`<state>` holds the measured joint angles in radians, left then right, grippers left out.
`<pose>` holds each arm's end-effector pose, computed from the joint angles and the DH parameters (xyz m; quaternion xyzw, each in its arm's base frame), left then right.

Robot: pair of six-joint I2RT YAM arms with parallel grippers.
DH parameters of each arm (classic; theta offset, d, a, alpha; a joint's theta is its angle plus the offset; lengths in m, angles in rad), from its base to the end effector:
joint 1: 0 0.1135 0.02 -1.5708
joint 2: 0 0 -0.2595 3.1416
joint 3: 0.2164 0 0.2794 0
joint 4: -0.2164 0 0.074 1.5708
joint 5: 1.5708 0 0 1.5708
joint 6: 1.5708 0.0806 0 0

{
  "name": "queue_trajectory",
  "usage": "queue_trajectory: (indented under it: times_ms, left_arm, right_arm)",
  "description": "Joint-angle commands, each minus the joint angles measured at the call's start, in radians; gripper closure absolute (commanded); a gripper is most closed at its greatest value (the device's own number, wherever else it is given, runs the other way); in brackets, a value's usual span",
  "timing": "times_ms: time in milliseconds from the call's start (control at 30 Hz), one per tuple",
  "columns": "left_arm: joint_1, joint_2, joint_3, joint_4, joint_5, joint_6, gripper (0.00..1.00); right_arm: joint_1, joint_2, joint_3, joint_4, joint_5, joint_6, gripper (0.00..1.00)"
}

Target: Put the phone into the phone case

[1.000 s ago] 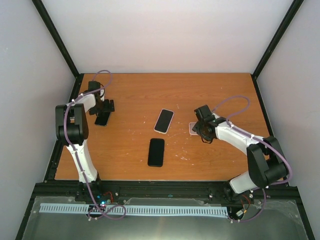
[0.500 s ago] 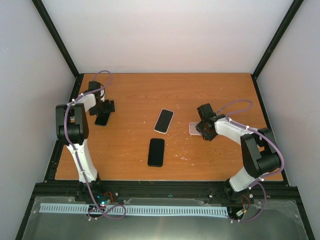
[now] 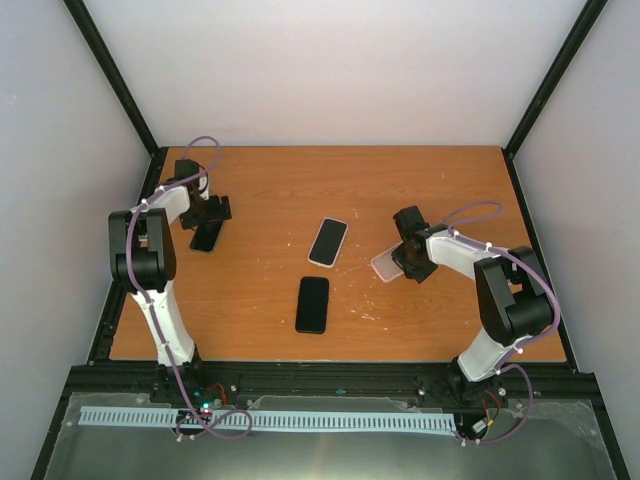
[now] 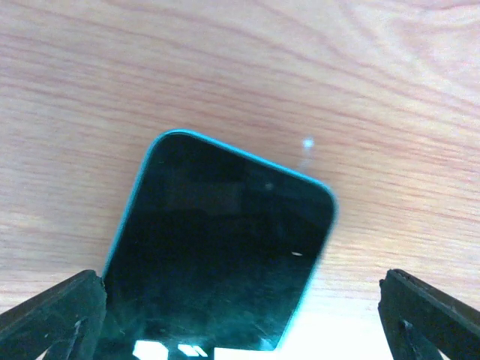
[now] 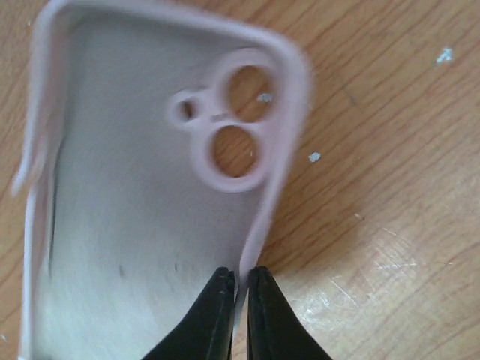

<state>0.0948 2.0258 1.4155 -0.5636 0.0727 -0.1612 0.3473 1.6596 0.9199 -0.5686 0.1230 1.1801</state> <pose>0.4503 0.0369 0.0970 -0.1180 0.9726 -0.0422 0.1957 0.3089 0.1013 0.0836 0.4076 0.9017 0.0463 0.1365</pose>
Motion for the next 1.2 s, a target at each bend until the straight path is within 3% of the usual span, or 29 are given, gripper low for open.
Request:
queue_trajectory:
  times_ms: [0, 233, 467, 867, 1167]
  left_arm:
    - [0.006, -0.076, -0.014, 0.027, 0.147, -0.052, 0.00]
    - [0.006, -0.095, -0.021, 0.025, 0.083, -0.076, 0.00]
    - [0.006, -0.044, 0.056, -0.064, -0.008, 0.003, 0.00]
    - [0.006, 0.029, 0.026, -0.047, -0.078, 0.134, 0.00]
    - [0.006, 0.007, -0.004, -0.072, -0.039, 0.167, 0.01]
  right_arm:
    - [-0.007, -0.009, 0.011, -0.012, -0.009, -0.058, 0.97]
    - [-0.004, -0.091, -0.041, -0.038, -0.050, -0.247, 0.97]
    - [0.072, -0.253, -0.161, -0.055, -0.087, -0.403, 0.97]
    - [0.263, -0.215, -0.165, -0.045, -0.082, -0.502, 0.97]
    - [0.274, -0.173, -0.143, -0.021, -0.084, -0.507, 0.97]
